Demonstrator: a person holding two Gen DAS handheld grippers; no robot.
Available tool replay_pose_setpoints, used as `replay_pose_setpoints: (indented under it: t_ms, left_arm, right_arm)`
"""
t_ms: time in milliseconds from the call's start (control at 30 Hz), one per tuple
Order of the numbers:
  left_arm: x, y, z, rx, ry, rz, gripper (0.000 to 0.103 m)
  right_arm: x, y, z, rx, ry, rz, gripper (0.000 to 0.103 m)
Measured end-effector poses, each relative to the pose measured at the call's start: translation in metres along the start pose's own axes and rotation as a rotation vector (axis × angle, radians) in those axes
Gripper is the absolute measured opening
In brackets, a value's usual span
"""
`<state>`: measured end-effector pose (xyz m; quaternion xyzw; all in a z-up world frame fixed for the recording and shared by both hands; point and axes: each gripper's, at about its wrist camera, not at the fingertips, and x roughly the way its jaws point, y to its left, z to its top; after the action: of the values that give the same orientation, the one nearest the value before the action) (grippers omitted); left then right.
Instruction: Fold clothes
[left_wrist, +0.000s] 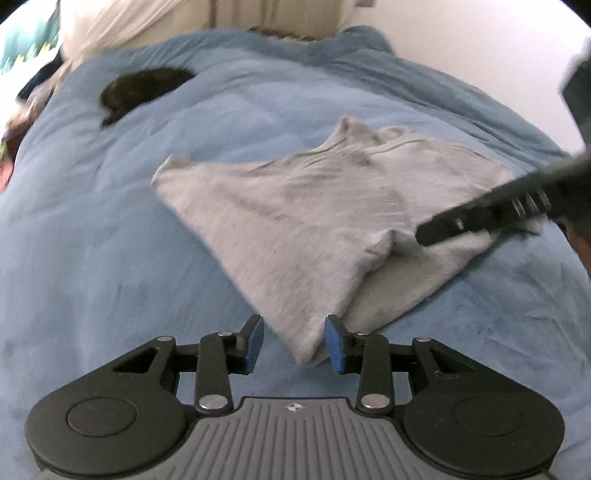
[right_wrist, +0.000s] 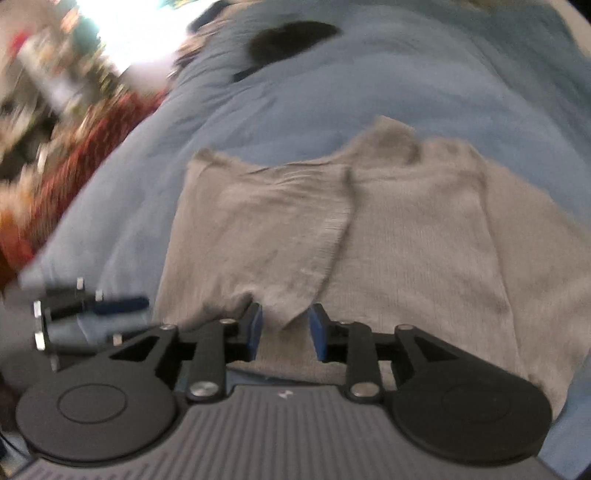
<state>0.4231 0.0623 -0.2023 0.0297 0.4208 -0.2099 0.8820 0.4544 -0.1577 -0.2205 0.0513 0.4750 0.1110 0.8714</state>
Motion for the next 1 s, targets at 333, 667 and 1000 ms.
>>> replay_pose_setpoints:
  t_ms: [333,667,1000]
  left_arm:
    - [0.004,0.052,-0.009,-0.458,0.013,-0.172,0.039]
    - [-0.001,0.056,-0.018,-0.533,0.011,-0.198,0.004]
    - [0.012,0.057,-0.027,-0.550,0.079,-0.197,0.006]
  right_arm:
    - [0.015,0.028,-0.002,-0.248,0.012,-0.085,0.008]
    - [0.005,0.034,-0.002,-0.273,0.000,-0.105,0.004]
    - [0.017,0.028,-0.017,-0.299,0.062,-0.095,0.005]
